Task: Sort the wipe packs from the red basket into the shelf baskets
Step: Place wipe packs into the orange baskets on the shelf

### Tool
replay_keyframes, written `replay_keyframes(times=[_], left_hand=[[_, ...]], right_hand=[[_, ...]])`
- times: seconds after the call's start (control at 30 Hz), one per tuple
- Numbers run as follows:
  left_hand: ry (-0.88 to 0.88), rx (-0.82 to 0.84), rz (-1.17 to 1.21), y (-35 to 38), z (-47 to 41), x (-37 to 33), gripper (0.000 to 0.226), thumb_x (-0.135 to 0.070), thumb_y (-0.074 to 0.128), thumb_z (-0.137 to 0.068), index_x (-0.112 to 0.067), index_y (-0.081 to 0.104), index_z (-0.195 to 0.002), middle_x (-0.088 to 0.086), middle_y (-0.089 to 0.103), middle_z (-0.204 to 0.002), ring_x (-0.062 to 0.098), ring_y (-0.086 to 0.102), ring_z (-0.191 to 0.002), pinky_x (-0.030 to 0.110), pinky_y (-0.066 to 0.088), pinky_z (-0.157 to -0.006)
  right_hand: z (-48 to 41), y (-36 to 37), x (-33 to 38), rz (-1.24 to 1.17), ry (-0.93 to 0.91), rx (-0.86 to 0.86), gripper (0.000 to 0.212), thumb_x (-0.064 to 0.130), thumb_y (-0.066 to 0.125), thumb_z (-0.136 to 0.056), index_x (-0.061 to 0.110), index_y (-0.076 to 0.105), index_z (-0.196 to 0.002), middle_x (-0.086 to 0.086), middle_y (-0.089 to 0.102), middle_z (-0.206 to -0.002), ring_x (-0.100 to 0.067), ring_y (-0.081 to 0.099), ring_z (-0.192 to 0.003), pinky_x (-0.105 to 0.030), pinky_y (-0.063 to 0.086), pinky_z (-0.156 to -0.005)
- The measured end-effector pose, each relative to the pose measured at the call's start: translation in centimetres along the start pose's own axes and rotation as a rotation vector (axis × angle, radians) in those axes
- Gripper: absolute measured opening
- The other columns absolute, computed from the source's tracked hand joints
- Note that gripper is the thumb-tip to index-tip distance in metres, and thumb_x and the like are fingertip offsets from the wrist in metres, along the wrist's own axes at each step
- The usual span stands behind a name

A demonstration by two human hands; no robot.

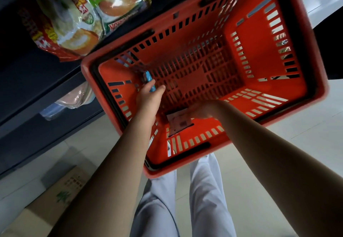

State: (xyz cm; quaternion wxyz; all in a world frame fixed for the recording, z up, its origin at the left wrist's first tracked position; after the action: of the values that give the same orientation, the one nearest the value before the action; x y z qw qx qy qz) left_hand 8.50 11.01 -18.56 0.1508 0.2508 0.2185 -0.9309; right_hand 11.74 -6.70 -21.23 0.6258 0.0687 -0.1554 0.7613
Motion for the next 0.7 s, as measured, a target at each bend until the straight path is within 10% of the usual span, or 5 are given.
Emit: replay_keyframes(times=[0.53, 0.7], left_hand=[[-0.027, 0.16, 0.467, -2.2, 3.6, -2.7, 0.021, -0.016, 0.06, -0.094, -0.023, 0.069, -0.111, 0.002, 0.068, -0.121, 0.02, 0.061, -0.118, 0.048, 0.042, -0.107], [-0.048, 0.171, 0.536, -2.0, 3.2, -2.8, 0.022, -0.016, 0.062, -0.093, -0.019, 0.069, -0.114, 0.002, 0.07, -0.118, 0.022, 0.065, -0.113, 0.045, 0.051, -0.098]], right_hand=[[-0.6, 1.8, 0.9, -0.624, 0.009, 0.037, 0.067, 0.047, 0.069, -0.081, 0.028, 0.044, -0.14, 0.0, 0.046, -0.146, -0.027, 0.038, -0.138, -0.042, 0.032, -0.108], [-0.7, 2.1, 0.7, -0.775, 0.024, 0.045, 0.07, 0.046, 0.08, -0.056, 0.034, 0.053, -0.12, 0.012, 0.061, -0.111, -0.018, 0.057, -0.112, -0.029, 0.045, -0.087]])
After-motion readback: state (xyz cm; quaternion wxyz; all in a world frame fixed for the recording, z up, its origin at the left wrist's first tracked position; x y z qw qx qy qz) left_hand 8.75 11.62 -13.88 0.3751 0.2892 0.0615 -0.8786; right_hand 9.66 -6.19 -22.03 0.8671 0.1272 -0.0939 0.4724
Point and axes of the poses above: each hand's wrist, its own z-axis away from the middle knuckle, its own y-axis out of the palm, x = y × z, the point moved 10 cm from there along -z, towards the middle knuckle
